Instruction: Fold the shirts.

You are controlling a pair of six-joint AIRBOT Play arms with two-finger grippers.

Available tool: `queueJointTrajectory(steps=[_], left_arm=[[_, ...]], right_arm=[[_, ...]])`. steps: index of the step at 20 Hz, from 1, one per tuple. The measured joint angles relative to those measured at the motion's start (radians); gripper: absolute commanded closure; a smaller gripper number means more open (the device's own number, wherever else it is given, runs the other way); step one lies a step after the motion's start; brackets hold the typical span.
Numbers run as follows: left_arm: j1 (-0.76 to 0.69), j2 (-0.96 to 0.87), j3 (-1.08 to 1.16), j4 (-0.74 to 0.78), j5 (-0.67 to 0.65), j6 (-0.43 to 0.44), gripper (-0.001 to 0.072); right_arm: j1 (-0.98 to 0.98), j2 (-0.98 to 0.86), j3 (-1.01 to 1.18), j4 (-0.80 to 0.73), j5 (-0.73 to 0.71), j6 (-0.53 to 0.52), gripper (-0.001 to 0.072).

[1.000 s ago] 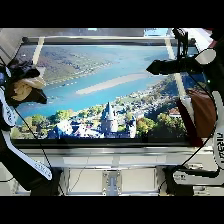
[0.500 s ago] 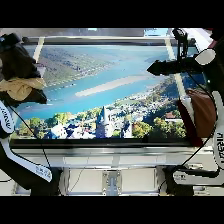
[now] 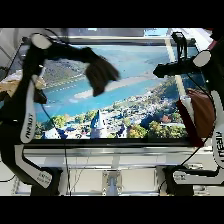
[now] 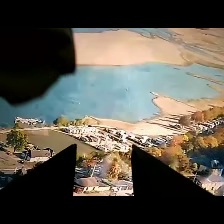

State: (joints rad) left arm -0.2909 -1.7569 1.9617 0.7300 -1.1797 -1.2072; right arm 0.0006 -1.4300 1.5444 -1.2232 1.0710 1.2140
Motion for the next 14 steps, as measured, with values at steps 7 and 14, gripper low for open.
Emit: queueJointTrajectory(steps=[7, 14], left_arm=[[-0.300, -0.045, 0.010, 0.278, 0.073, -0.051, 0.0065], [-0.262, -0.059, 0.047, 0.503, 0.059, -0.233, 0.0067]], right_arm=[[-0.001, -0.005, -0.088, -0.107, -0.016, 0.018, 0.0327], [-0.032, -0.005, -0.139, -0.300, 0.117, 0.055, 0.0319]])
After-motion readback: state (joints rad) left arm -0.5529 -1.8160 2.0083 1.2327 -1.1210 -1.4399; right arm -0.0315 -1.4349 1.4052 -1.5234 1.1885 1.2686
